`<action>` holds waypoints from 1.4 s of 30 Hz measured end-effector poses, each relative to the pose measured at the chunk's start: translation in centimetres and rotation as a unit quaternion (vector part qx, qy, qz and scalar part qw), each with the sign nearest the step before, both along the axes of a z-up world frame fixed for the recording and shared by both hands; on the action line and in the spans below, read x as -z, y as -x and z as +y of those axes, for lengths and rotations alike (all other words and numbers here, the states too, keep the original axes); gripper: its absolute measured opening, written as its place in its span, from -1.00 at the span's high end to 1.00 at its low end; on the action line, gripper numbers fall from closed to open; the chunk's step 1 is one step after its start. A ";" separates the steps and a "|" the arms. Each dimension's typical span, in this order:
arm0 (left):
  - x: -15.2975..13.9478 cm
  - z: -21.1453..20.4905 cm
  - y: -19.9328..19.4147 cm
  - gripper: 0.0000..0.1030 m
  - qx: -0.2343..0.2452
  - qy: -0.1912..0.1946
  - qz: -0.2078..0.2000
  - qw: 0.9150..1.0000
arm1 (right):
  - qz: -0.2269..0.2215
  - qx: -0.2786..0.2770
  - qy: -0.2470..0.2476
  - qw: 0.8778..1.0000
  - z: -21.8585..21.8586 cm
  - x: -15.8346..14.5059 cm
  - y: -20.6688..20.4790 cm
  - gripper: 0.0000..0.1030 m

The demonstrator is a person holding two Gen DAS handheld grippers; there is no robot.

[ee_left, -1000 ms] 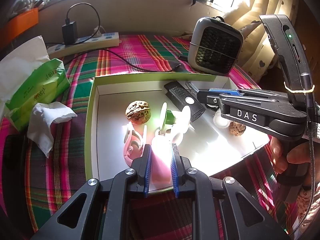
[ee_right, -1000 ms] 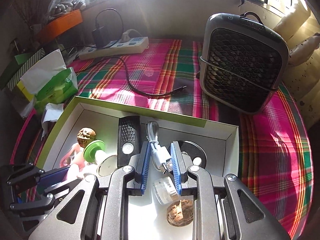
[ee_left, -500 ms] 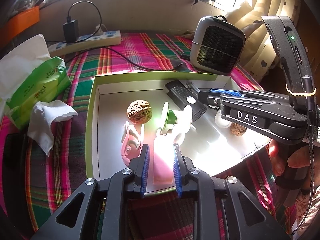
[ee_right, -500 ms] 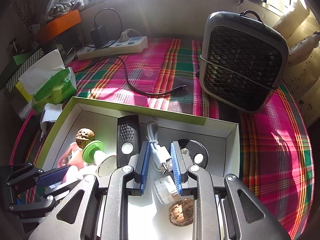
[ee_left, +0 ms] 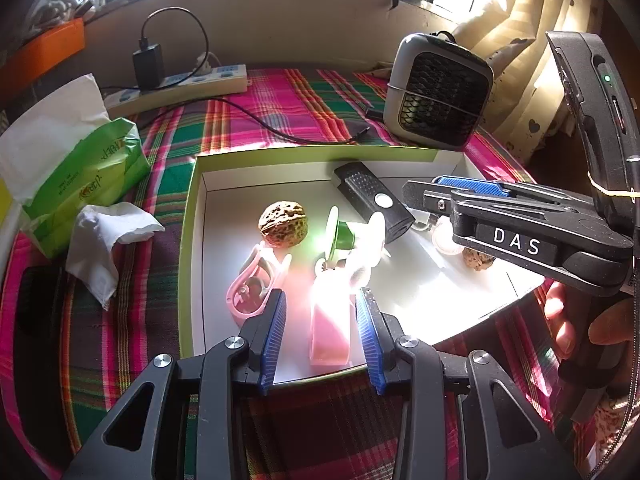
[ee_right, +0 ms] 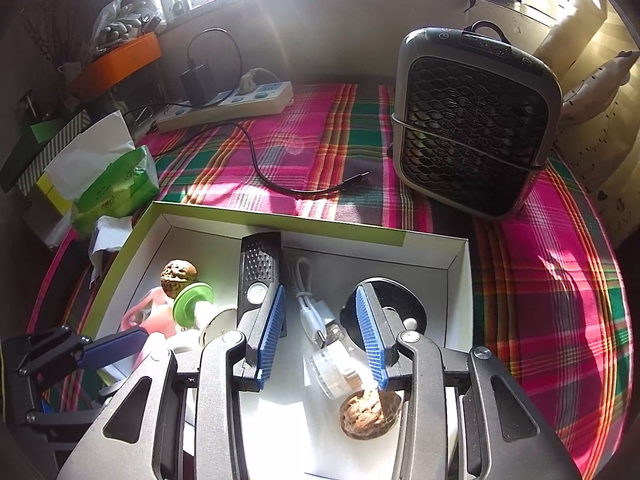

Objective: Organize objects

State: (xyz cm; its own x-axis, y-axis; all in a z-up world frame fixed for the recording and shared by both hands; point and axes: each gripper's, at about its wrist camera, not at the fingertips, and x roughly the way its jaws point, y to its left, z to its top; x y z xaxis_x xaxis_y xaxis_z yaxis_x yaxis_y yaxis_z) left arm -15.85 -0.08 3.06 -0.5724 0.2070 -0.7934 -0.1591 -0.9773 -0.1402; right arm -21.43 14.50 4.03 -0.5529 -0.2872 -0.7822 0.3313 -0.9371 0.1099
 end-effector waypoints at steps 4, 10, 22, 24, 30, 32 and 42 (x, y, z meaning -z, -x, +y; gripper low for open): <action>-0.3 0.0 -0.4 0.31 -0.006 0.006 0.004 1.000 | 0.013 0.002 0.000 1.000 0.1 -0.7 -0.8 0.23; -0.8 0.2 -1.3 0.31 -0.015 0.023 0.019 0.999 | 0.027 0.005 0.004 1.000 0.2 -1.5 -2.3 0.15; -2.6 0.3 -4.6 0.31 -0.042 0.040 0.058 0.997 | 0.062 0.036 0.017 0.997 1.5 -2.8 -7.6 0.00; -2.8 0.4 -5.2 0.31 -0.048 0.053 0.065 0.995 | 0.067 0.041 0.011 0.997 1.7 -2.9 -8.5 -0.09; -2.5 0.8 -7.1 0.31 -0.058 0.065 0.071 0.994 | 0.073 0.048 -0.009 0.996 2.2 -2.6 -11.0 -0.10; -2.3 1.0 -7.7 0.31 -0.060 0.071 0.071 0.993 | 0.073 0.048 -0.016 0.996 2.2 -2.2 -11.6 -0.11; 0.0 1.2 -9.5 0.31 -0.071 0.076 0.043 0.994 | 0.048 0.046 -0.038 0.997 2.2 0.2 -14.0 -0.12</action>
State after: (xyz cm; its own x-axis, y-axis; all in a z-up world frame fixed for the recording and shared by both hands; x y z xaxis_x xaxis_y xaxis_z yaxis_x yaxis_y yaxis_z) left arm -6.30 1.13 3.04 -0.6551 0.0004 -0.7556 -0.0230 -0.9995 0.0195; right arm -7.46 16.72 3.87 -0.6473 -0.1735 -0.7422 0.2493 -0.9684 0.0090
